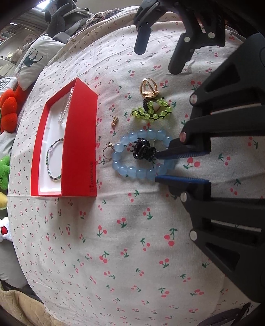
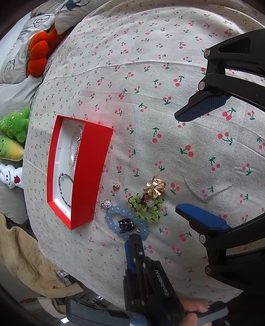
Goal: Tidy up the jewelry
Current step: 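Grasp the light blue bead bracelet with the left tool while the right tool grasps the lime green beaded bracelet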
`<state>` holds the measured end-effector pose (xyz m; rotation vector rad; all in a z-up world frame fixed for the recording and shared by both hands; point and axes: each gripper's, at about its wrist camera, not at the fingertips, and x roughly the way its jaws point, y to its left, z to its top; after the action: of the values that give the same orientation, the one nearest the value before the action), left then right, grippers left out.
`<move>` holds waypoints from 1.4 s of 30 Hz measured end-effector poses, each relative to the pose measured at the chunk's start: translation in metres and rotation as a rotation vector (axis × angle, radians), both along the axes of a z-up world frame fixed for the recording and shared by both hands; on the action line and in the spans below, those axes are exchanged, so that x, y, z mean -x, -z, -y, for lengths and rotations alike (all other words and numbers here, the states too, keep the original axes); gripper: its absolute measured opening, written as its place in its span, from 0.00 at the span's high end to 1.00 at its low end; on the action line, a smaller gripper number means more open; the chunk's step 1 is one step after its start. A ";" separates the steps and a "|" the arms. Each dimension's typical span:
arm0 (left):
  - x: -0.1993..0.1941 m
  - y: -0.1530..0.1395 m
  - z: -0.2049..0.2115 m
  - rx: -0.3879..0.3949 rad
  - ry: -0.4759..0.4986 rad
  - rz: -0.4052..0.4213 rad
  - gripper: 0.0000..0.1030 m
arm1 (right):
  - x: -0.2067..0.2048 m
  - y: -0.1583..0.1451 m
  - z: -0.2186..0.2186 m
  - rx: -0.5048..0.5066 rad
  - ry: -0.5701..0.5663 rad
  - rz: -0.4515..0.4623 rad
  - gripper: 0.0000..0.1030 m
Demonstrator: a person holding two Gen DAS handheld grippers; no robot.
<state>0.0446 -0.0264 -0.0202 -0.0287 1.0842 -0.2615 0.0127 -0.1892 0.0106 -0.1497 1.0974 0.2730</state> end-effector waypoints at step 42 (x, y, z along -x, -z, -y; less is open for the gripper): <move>-0.021 -0.009 -0.045 0.206 -0.092 -0.060 0.66 | -0.053 0.001 -0.033 -0.241 0.023 -0.086 0.94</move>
<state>0.0657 0.0190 -0.0114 -0.2720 1.1084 -0.2900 0.0653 -0.1562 0.0095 0.0898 1.1411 0.3916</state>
